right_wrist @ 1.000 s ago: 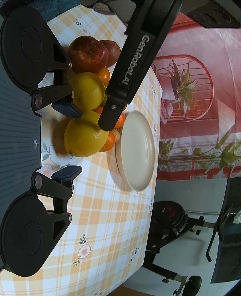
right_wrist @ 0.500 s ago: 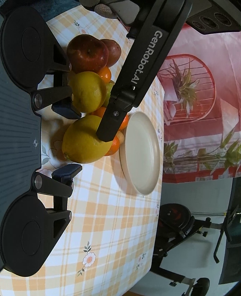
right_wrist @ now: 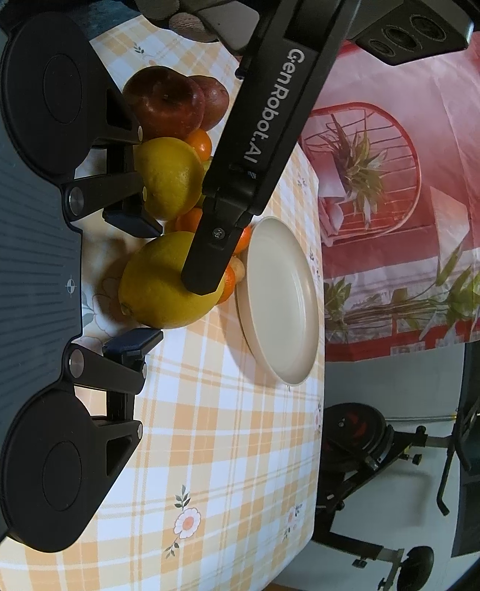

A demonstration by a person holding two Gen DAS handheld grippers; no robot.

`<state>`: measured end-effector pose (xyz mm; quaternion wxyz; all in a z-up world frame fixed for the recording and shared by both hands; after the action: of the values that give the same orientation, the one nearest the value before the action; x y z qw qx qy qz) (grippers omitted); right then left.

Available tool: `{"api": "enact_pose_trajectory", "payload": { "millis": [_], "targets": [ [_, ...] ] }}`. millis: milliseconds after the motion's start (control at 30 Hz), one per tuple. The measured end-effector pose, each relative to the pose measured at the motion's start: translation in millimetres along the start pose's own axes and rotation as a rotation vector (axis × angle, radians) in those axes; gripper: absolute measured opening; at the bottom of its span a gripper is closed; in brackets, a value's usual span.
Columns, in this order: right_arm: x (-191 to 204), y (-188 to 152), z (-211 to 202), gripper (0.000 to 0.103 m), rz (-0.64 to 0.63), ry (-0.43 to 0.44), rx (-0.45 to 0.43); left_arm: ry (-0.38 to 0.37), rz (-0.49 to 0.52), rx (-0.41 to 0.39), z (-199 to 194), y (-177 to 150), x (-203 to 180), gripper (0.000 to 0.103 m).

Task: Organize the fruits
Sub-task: 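Close the left gripper around the yellow lemon and lift it, then carry the lemon onto the beige plate and open the left gripper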

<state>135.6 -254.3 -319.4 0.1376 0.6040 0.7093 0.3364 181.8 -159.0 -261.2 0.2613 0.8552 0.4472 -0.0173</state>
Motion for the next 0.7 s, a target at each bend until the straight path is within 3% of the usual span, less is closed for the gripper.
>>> {"api": "enact_pose_trajectory", "payload": {
  "millis": [367,700],
  "targets": [
    [7,18,-23,0.049,0.002,0.014,-0.045,0.010,0.041,-0.075,-33,8,-6,0.042],
    [32,87,-59,0.049,-0.153,-0.002,-0.122,0.026,0.008,-0.233,-101,42,3,0.042]
  ]
}}
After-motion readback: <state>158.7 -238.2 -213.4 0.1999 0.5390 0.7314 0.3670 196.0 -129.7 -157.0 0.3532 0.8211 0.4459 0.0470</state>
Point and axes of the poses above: each gripper's, at about its wrist camera, not at the fingertips, and z roughly the way its jaws point, x to its left, y to its top, the point moved 7 cm from there along z, roughly the way its jaws point, and after that the axes turned 13 degrees about x, right-handed, at the moved point
